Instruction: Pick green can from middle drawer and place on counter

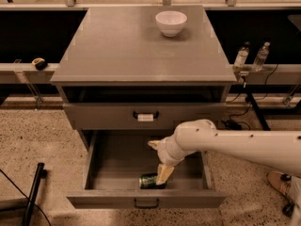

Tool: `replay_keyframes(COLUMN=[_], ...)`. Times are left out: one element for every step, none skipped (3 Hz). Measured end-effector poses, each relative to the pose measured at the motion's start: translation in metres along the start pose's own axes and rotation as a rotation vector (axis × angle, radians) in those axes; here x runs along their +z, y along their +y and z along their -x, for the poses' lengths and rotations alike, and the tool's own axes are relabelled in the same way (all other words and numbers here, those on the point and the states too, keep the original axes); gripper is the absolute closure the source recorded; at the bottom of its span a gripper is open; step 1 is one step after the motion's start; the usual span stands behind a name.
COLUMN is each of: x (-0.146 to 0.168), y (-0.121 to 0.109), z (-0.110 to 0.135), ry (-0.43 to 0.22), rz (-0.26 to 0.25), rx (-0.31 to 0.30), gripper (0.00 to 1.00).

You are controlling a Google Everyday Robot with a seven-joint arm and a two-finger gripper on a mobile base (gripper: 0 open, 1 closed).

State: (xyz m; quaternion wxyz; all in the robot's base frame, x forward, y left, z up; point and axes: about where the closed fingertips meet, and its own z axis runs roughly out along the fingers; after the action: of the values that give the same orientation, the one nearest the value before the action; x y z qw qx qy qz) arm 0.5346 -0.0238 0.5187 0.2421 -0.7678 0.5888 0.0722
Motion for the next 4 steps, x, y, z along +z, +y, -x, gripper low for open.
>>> replay_keyframes(x=[0.042,0.082,0.107,0.132], y=[0.003,0.008,0.014,0.026], z=[-0.008,-0.027,-0.042,-0.055], ry=[0.03,0.059,0.065,0.064], rz=[0.022,0.065,0.103,0.147], rx=[-0.01,0.019,0.052,0.067], gripper=[0.14,0.19,0.23,0.24])
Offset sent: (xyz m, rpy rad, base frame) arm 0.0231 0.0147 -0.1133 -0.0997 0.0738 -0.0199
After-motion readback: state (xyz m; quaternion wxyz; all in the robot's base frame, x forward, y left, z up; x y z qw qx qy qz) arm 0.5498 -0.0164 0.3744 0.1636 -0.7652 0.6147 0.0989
